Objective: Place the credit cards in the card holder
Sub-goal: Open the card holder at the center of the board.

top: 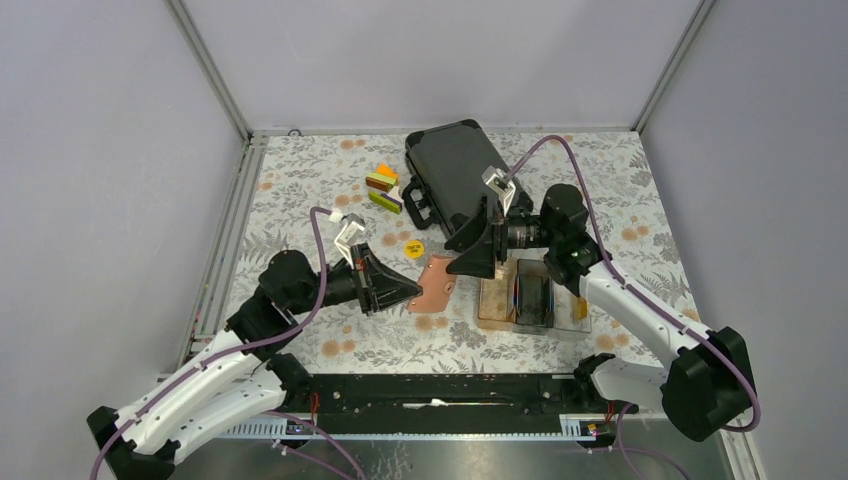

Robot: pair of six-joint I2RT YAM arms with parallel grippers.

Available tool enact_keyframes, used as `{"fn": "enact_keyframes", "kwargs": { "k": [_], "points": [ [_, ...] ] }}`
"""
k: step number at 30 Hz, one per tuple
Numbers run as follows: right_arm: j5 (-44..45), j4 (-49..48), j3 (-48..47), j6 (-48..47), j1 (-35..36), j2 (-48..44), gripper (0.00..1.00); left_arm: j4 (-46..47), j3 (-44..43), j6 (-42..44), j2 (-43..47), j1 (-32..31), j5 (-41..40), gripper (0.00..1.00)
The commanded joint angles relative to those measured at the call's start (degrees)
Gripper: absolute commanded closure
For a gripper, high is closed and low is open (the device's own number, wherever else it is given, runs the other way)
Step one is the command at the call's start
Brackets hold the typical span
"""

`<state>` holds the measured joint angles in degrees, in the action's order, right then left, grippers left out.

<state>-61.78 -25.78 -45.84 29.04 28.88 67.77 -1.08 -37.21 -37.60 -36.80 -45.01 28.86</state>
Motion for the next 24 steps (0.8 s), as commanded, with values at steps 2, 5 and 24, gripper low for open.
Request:
{"fn": "enact_keyframes", "kwargs": {
  "k": [2,5,24],
  "points": [
    [-7.85,-8.56,-2.56,5.02,1.42,-1.41,0.13,8.55,0.07,-3.0,0.51,0.53,5.81,1.0],
    [-9.9,-9.15,-3.08,6.27,2.62,-1.24,0.34,8.58,0.06,-3.18,0.5,0.7,5.48,1.0],
    [-5.78,6.93,-8.97,-2.52,5.0,0.96,1.0,-4.12,-3.02,2.88,-6.59,0.92,0.99,0.26]
  ]
}}
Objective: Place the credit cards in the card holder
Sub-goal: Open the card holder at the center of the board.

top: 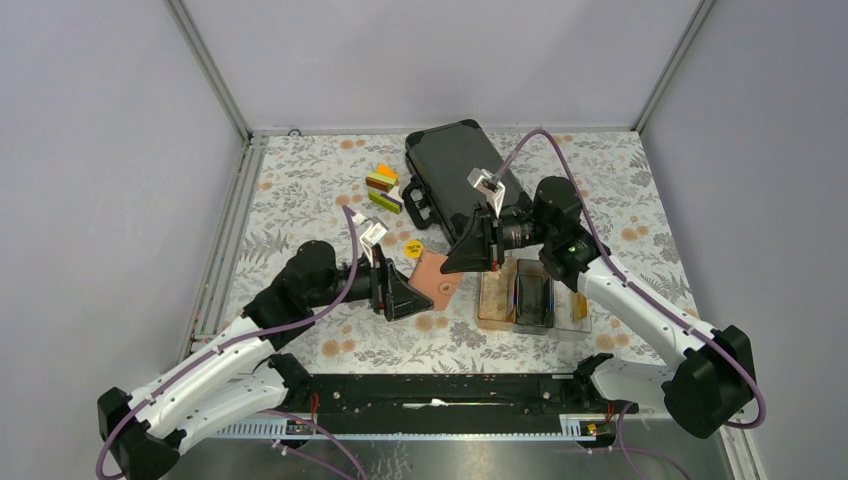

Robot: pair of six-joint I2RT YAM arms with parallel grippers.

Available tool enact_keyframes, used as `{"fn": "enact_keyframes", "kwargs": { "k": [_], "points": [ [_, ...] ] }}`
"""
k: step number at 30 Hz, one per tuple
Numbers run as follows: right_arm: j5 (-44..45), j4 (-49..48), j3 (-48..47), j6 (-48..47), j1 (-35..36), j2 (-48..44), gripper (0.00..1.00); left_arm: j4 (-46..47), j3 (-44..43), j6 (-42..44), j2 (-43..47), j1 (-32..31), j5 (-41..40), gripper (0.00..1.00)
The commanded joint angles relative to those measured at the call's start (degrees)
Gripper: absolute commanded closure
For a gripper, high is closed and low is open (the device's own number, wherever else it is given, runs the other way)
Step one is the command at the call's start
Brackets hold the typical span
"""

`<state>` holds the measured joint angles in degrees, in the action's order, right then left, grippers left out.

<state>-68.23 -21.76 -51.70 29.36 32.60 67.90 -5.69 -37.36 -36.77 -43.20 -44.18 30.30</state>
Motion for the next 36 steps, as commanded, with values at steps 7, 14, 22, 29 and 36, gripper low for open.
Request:
{"fn": "enact_keyframes", "kwargs": {
  "k": [7,14,22,29,36],
  "points": [
    [2.53,10.84,-5.24,-7.9,2.15,3.0,1.0,0.84,-3.23,2.89,-0.98,0.07,-0.89,0.39],
    [3.59,15.48,-6.48,-11.15,3.05,3.95,1.0,1.31,-3.63,2.68,-1.88,0.11,-1.54,0.49],
    [13.8,21.08,-7.62,-12.79,3.09,1.5,0.37,-1.85,-7.2,3.32,-5.43,3.14,2.86,1.0],
    [25.64,24.81,-6.8,-14.02,2.66,-4.7,0.23,-14.78,-13.31,11.02,-9.35,13.6,15.7,1.0],
    [12.42,18.13,-4.8,-12.02,3.66,-2.03,0.4,-21.6,-16.4,18.98,-12.87,14.4,22.76,1.0]
  ]
}}
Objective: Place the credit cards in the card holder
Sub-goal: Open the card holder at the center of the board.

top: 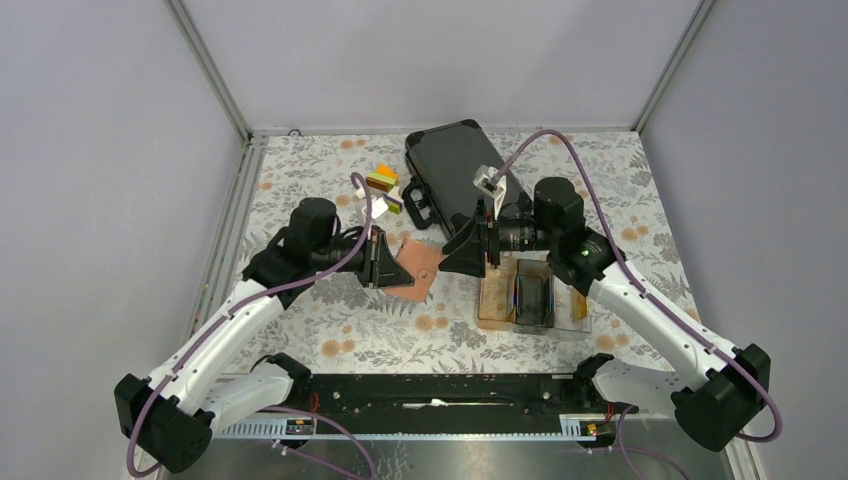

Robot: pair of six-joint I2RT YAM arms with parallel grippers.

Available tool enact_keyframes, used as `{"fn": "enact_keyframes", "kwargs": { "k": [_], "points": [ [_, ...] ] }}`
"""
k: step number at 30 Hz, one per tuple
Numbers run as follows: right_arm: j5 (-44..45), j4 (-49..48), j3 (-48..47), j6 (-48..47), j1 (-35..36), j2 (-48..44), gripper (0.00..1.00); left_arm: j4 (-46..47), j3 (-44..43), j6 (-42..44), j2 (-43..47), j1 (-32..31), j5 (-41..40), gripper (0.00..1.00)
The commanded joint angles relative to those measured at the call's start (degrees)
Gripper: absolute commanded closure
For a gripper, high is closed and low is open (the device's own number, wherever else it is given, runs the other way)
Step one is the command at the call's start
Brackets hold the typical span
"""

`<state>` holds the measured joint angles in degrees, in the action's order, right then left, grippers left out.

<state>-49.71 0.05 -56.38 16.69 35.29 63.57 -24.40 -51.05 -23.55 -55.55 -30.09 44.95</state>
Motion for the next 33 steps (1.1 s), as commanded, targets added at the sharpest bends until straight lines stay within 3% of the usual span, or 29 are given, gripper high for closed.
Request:
{"fn": "enact_keyframes", "kwargs": {
  "k": [1,13,21,33],
  "points": [
    [-7.01,-3.32,-0.36,0.19,1.32,3.06,0.42,-2.44,-2.54,5.79,-0.52,0.29,8.82,1.0],
    [-10.9,1.52,0.12,-4.59,4.4,7.08,0.53,6.46,1.7,2.63,-0.6,0.29,17.94,1.0],
    [-12.18,3.94,1.54,-6.97,4.82,7.77,0.59,8.26,1.65,2.23,1.65,0.79,18.35,1.0],
    [-12.12,-1.98,2.49,-4.57,7.55,8.23,0.84,9.59,2.03,0.13,0.21,2.64,18.16,1.0]
  ]
}}
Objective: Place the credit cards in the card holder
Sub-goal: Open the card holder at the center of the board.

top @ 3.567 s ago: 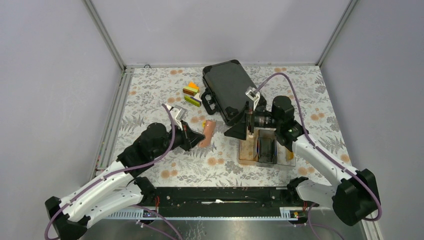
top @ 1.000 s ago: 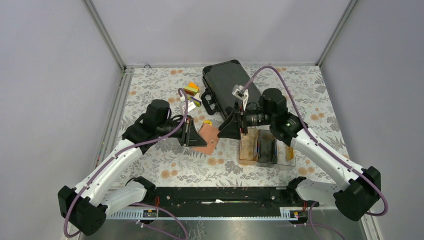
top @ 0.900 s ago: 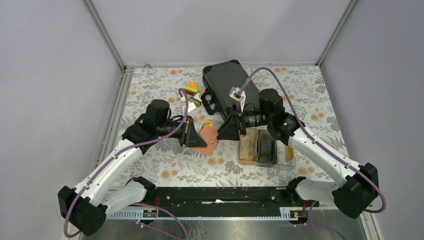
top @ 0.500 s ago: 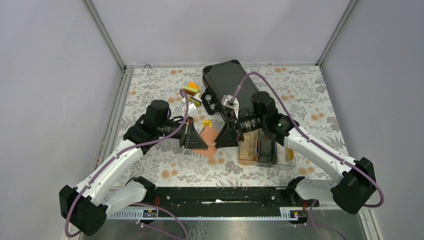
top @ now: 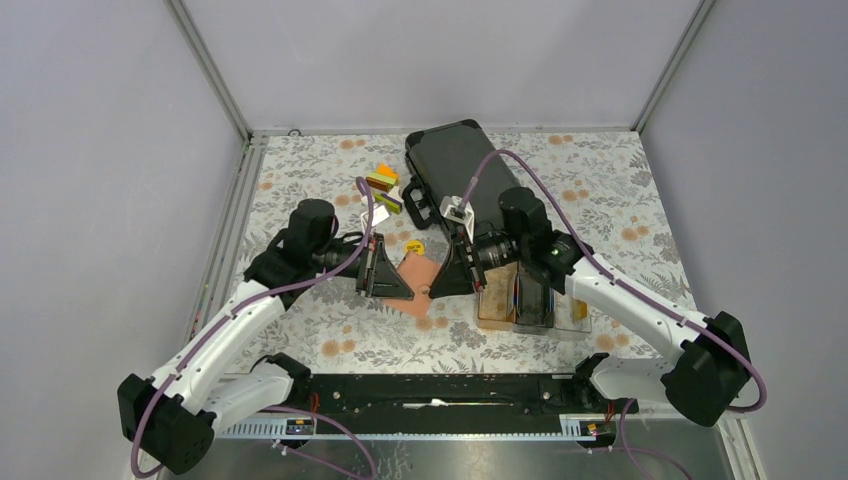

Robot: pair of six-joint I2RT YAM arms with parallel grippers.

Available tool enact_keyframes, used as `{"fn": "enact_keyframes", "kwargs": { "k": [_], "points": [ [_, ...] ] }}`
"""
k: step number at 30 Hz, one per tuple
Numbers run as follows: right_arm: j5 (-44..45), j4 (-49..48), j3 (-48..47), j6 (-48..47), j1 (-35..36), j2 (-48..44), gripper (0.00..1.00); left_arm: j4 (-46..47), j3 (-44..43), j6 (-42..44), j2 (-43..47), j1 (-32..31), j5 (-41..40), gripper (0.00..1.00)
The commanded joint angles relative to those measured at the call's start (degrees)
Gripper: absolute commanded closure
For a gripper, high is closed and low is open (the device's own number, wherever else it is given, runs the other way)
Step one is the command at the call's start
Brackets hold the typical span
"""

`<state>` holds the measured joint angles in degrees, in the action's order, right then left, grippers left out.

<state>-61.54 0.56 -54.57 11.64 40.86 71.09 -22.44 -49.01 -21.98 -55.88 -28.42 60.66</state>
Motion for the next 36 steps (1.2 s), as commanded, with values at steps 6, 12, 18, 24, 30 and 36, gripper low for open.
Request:
{"fn": "enact_keyframes", "kwargs": {
  "k": [6,12,18,24,30,36],
  "points": [
    [-2.46,-1.95,-1.31,-1.58,3.79,0.48,1.0,6.58,0.51,-3.0,-1.12,3.37,1.46,1.0],
    [-7.58,-1.12,-2.44,-2.37,4.32,-1.54,1.0,7.04,2.0,-4.48,-2.87,6.2,1.72,1.0],
    [-8.77,2.98,-3.59,-4.46,4.78,-2.22,1.0,7.17,2.52,-5.24,-4.77,6.67,2.01,1.0],
    [-9.36,5.74,-5.19,-6.47,6.17,-0.93,1.0,7.14,2.76,-5.66,-5.8,6.78,2.16,1.0],
    [-9.29,8.16,-6.17,-8.28,7.3,-0.86,1.0,7.16,3.12,-5.97,-6.88,7.15,1.98,1.0],
    [-2.03,7.66,-6.14,-7.57,7.61,-2.17,0.95,6.27,3.05,-4.44,-5.34,7.25,-1.23,1.0]
  ]
}}
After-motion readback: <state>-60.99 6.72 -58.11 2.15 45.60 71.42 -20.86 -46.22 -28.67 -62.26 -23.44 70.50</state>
